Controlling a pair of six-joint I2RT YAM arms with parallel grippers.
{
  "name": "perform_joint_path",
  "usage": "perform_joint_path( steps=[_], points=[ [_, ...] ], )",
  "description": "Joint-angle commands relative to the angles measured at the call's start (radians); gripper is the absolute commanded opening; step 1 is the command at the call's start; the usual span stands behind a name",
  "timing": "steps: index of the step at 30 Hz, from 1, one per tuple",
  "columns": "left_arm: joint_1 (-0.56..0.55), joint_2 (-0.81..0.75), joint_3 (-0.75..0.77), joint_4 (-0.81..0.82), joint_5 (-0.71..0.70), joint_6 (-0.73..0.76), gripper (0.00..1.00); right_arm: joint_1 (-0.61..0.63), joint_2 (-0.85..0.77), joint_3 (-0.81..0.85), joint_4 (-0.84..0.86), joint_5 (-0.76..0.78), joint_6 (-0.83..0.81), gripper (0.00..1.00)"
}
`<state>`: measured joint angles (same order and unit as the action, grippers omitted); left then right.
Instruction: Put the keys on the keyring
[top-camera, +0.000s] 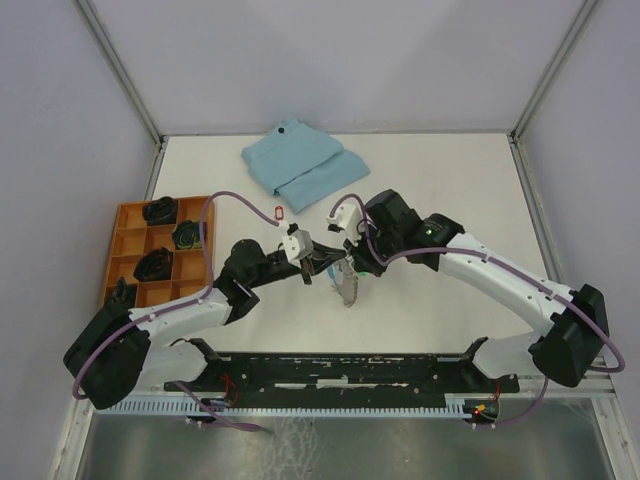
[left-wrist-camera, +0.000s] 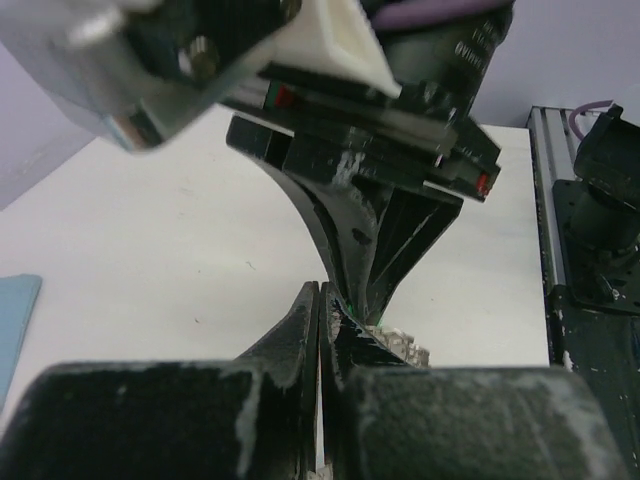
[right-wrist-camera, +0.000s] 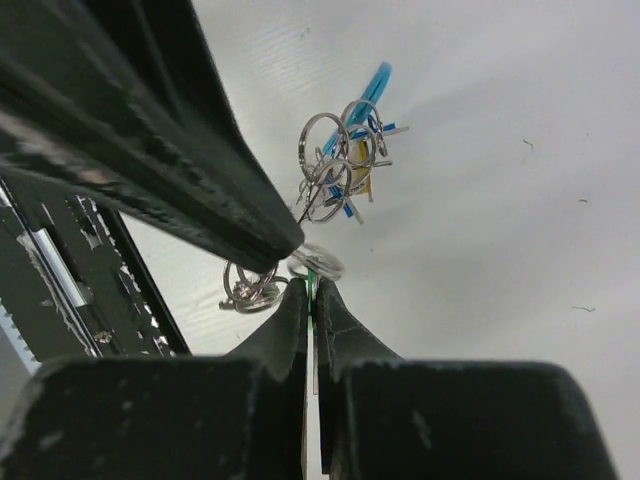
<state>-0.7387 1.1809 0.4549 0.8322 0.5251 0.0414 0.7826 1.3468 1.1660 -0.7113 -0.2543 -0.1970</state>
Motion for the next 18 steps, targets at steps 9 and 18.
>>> perform_joint_path(
  steps=[9,18],
  points=[
    [-0.014,-0.007,-0.017,0.191,-0.006,-0.039,0.03,-0.036,0.013,0.049,-0.012,-0.039,-0.001,0.01],
    [0.005,-0.070,0.014,-0.057,-0.026,0.095,0.33,-0.034,-0.035,0.133,-0.100,-0.011,-0.184,0.01]
  ],
)
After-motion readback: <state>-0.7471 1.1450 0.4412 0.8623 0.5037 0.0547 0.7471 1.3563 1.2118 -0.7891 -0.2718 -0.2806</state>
